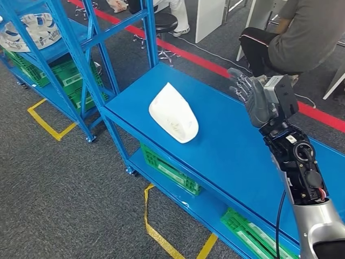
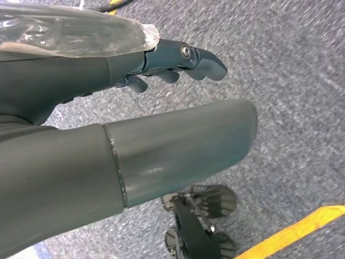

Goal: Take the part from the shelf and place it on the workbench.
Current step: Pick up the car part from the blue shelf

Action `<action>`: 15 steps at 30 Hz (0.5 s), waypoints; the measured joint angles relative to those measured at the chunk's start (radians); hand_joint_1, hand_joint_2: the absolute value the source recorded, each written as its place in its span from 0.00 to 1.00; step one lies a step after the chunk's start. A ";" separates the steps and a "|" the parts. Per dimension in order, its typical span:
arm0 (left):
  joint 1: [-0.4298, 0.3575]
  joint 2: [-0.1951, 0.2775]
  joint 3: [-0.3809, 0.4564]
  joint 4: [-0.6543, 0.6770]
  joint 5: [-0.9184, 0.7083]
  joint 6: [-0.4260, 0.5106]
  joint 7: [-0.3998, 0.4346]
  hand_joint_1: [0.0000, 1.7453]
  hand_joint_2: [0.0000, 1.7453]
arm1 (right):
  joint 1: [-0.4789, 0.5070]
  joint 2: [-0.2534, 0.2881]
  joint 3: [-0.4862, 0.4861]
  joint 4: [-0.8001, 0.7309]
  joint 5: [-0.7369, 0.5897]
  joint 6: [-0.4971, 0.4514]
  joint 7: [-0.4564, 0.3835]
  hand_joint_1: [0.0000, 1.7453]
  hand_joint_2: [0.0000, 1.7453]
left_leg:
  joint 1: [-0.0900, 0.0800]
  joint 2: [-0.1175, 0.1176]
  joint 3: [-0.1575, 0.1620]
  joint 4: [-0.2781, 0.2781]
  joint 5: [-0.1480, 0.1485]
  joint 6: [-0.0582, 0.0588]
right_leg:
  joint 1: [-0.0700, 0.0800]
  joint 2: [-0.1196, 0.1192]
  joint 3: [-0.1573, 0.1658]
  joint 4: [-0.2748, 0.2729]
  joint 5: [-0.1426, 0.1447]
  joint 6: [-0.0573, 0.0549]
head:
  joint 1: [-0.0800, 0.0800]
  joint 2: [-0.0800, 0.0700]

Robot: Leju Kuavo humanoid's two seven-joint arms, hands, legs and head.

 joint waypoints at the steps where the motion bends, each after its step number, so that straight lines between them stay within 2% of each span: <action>1: -0.001 0.001 0.000 0.000 0.000 0.000 0.000 0.00 0.00 | 0.000 0.000 0.000 0.000 0.003 0.000 0.000 0.00 0.00 | 0.001 0.000 0.031 -0.070 0.027 0.000 | 0.000 0.001 0.002 0.002 -0.005 0.006 | -0.004 0.000; 2: -0.001 0.002 0.000 0.000 0.000 0.000 0.000 0.00 0.00 | -0.001 0.000 0.000 0.000 0.006 0.000 0.000 0.00 0.00 | 0.002 -0.001 0.053 -0.118 0.041 0.004 | 0.002 0.002 0.004 0.003 -0.009 0.013 | -0.006 0.000; 3: -0.002 0.002 0.000 0.000 0.000 0.000 0.000 0.00 0.00 | -0.002 0.000 0.001 0.000 0.008 -0.001 0.000 0.00 0.00 | 0.000 -0.002 0.064 -0.142 0.043 0.009 | 0.003 0.003 0.004 0.003 -0.013 0.019 | -0.006 0.000; 5: -0.002 0.003 0.000 0.000 0.000 -0.001 0.000 0.00 0.00 | -0.003 0.000 0.002 0.000 0.011 -0.001 -0.002 0.00 0.00 | -0.004 -0.004 0.068 -0.147 0.037 0.028 | 0.001 0.003 0.006 0.002 -0.018 0.031 | -0.001 0.000; 7: -0.002 0.003 0.000 0.000 0.000 -0.001 0.000 0.00 0.00 | -0.005 0.000 0.002 0.000 0.011 0.000 -0.004 0.00 0.00 | -0.006 -0.004 0.076 -0.151 0.033 0.044 | -0.004 0.002 -0.005 0.033 -0.042 0.040 | 0.005 0.000; 8: -0.003 0.003 0.000 0.000 0.000 -0.001 0.000 0.00 0.00 | -0.007 0.000 0.003 0.001 0.011 0.001 -0.005 0.00 0.00 | -0.006 -0.004 0.080 -0.153 0.032 0.051 | -0.005 0.002 -0.026 0.079 -0.066 0.043 | 0.009 0.000; 10: -0.003 0.004 0.000 0.000 0.000 -0.002 0.000 0.00 0.00 | -0.011 0.000 0.003 0.004 0.011 0.002 -0.006 0.00 0.00 | -0.010 -0.003 0.087 -0.153 0.026 0.060 | -0.004 0.002 -0.098 0.226 -0.126 0.044 | 0.020 0.000; 11: -0.002 0.004 0.000 0.000 0.000 -0.002 0.000 0.00 0.00 | -0.011 0.000 0.004 0.007 0.011 0.003 -0.006 0.00 0.00 | -0.012 -0.003 0.090 -0.153 0.023 0.063 | -0.003 0.002 -0.134 0.291 -0.143 0.043 | 0.024 0.000; 12: -0.002 0.003 0.000 0.000 0.000 -0.002 0.000 0.00 0.00 | -0.011 0.000 0.004 0.010 0.011 0.004 -0.006 0.00 0.00 | -0.015 -0.004 0.094 -0.152 0.020 0.065 | -0.002 0.002 -0.158 0.324 -0.142 0.042 | 0.027 0.000; 13: -0.001 0.003 0.000 0.000 0.000 -0.002 0.000 0.00 0.00 | -0.012 0.000 0.004 0.012 0.011 0.005 -0.006 0.00 0.00 | -0.016 -0.005 0.098 -0.152 0.017 0.065 | -0.001 0.002 -0.162 0.316 -0.120 0.039 | 0.030 0.000; 14: -0.001 0.002 0.000 0.000 0.000 -0.002 0.000 0.00 0.00 | -0.013 0.000 0.005 0.014 0.011 0.006 -0.006 0.00 0.00 | -0.017 -0.006 0.105 -0.152 0.013 0.065 | 0.000 0.002 -0.146 0.267 -0.082 0.035 | 0.033 0.000; 15: -0.001 0.002 0.000 0.000 0.000 -0.002 0.000 0.00 0.00 | -0.016 0.000 0.005 0.016 0.011 0.006 -0.006 0.00 0.00 | -0.018 -0.007 0.111 -0.152 0.009 0.063 | 0.003 0.002 -0.117 0.194 -0.037 0.028 | 0.037 0.000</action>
